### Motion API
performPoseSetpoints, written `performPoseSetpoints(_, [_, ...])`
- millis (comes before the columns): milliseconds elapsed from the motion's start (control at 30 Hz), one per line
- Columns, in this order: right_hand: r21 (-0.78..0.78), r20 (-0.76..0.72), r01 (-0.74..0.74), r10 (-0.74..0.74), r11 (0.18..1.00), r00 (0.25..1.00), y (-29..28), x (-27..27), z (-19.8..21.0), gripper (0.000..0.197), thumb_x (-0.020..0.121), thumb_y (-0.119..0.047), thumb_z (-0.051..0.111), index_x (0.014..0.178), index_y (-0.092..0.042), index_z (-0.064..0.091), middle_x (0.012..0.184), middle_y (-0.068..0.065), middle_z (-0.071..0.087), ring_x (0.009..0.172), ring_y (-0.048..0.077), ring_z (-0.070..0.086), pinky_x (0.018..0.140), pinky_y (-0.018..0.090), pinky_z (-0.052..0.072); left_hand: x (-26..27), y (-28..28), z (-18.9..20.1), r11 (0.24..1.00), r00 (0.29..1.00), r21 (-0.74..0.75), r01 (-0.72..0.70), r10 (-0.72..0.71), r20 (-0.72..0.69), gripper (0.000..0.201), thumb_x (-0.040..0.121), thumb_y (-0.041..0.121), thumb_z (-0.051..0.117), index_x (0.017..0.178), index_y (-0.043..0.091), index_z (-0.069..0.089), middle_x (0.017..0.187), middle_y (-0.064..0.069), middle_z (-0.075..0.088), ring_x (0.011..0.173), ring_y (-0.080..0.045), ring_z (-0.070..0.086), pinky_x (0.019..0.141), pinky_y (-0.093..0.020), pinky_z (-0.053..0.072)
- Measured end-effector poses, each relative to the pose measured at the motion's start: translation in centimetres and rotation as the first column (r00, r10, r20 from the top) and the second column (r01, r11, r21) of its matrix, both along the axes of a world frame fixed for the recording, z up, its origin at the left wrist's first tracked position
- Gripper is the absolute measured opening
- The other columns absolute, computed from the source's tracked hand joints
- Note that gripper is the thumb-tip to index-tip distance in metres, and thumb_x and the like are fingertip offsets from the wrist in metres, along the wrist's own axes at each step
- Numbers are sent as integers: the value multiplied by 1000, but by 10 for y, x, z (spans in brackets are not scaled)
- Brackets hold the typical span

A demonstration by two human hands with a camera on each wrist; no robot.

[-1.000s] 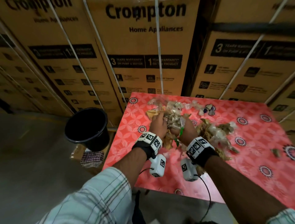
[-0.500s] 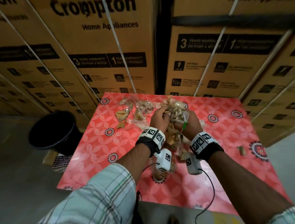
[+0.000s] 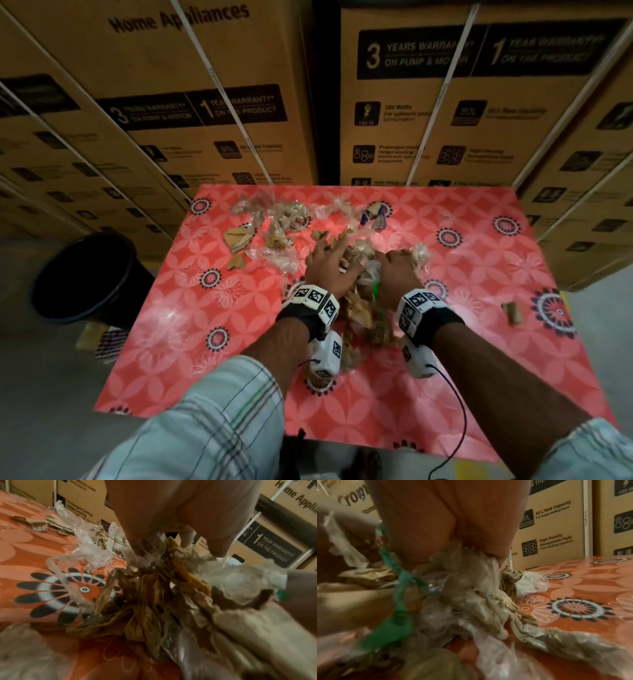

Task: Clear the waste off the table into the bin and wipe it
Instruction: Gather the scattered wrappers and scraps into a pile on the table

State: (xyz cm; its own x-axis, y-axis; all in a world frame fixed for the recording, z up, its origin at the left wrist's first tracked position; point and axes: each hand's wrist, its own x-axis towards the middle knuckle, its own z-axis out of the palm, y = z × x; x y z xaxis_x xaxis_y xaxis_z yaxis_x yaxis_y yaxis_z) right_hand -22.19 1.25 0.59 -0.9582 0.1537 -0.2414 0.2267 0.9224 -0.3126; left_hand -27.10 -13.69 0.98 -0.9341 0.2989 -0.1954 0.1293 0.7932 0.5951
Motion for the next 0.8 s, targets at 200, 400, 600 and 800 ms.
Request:
performPoseSetpoints(200, [-34,-12,-133,132,991,991,20,3,-6,101,75,-30,73,148,-9,8,139,19,38,120,35,45,95,47,45,-9,6,-10,997,998,-49,53,-55,-21,58,88,53,58,143,42,41,159,-11,17,142,-38,18,113,-53,28])
performPoseSetpoints(400, [-113,-178,-149,128,982,976,39,15,-2,92,76,-49,66,149,-17,20,146,14,36,130,33,37,104,49,39,-9,16,-8,995,995,-94,9,0,96,60,88,58,55,143,40,41,160,-12,15,145,-42,13,112,-58,25])
performPoseSetpoints(600, [-108,-281,-208,171,972,944,30,13,-14,68,77,-45,46,141,-23,41,148,15,37,133,37,36,108,51,31,-12,28,-10,982,993,-174,67,-49,106,53,94,56,46,143,39,39,158,-16,18,141,-45,19,108,-60,31])
performPoseSetpoints(800, [-164,-283,-134,83,977,955,43,16,-26,53,81,-19,54,134,-12,52,137,17,50,126,36,47,102,46,42,-6,18,-20,988,967,-76,132,-111,228,56,99,56,31,150,50,10,163,-9,-8,148,-39,-8,116,-63,8])
